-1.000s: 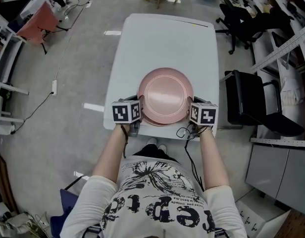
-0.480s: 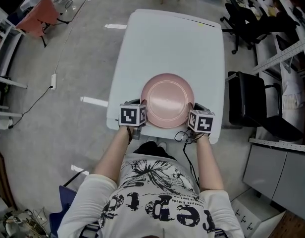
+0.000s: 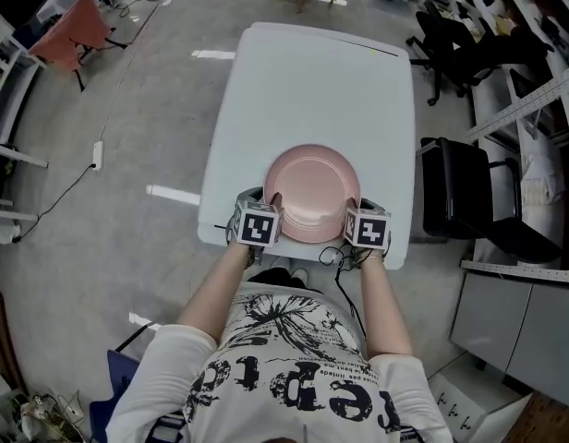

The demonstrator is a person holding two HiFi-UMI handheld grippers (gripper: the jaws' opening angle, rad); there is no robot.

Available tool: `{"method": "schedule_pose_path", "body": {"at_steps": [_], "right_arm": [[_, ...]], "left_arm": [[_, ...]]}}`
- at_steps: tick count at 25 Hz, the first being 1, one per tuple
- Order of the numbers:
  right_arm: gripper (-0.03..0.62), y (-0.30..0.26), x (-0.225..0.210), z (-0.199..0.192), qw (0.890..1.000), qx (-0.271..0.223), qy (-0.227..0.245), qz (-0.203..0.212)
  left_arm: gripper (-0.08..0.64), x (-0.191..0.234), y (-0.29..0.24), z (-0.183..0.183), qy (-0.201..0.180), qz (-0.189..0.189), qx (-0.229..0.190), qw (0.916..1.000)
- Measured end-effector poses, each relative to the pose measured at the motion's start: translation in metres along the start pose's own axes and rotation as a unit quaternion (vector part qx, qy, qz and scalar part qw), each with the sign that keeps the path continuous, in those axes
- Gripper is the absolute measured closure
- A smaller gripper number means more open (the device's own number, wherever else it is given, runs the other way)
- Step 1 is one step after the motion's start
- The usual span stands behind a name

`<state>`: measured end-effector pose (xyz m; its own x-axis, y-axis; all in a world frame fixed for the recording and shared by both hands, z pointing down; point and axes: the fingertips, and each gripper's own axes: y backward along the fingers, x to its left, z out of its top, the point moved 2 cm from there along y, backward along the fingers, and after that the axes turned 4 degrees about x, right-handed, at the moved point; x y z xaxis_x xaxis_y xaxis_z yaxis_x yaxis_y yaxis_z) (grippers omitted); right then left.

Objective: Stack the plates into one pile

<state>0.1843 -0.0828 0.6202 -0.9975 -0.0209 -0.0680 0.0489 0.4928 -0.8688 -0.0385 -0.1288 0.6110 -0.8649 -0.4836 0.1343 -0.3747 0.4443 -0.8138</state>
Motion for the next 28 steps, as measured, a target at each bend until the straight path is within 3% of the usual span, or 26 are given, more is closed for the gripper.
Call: {"method": "schedule_pose_path", "body": {"at_steps": [7, 10, 19, 24, 27, 28], "right_arm": [[0.497, -0.001, -0.002, -0.003, 1.000, 0.007, 0.002, -0.005], [0.497, -0.001, 0.000, 0.001, 1.000, -0.009, 0.014, -0.019], [0.484, 0.006, -0.001, 0.011, 0.998, -0.039, 0.038, -0.040], [0.484, 0.016, 0.000, 0.020, 0.997, -0.062, 0.030, -0.022], [0.579, 0.031, 0.001, 0.026, 0.994, -0.092, 0.050, -0.014], [0.584, 0.037, 0.002, 0.028, 0.993, -0.102, 0.063, -0.012]], "left_arm": [[0.402, -0.002, 0.002, 0.003, 0.009, 0.006, 0.005, 0.9999], [0.354, 0.002, 0.005, 0.003, 0.011, 0.013, -0.003, 0.9998], [0.353, 0.006, 0.009, 0.005, 0.054, -0.001, -0.007, 0.9985], [0.358, 0.009, 0.015, 0.011, 0.033, 0.008, -0.016, 0.9993], [0.469, 0.010, 0.024, 0.016, 0.020, 0.026, -0.043, 0.9985], [0.514, 0.010, 0.029, 0.018, 0.018, 0.029, -0.053, 0.9980]]}}
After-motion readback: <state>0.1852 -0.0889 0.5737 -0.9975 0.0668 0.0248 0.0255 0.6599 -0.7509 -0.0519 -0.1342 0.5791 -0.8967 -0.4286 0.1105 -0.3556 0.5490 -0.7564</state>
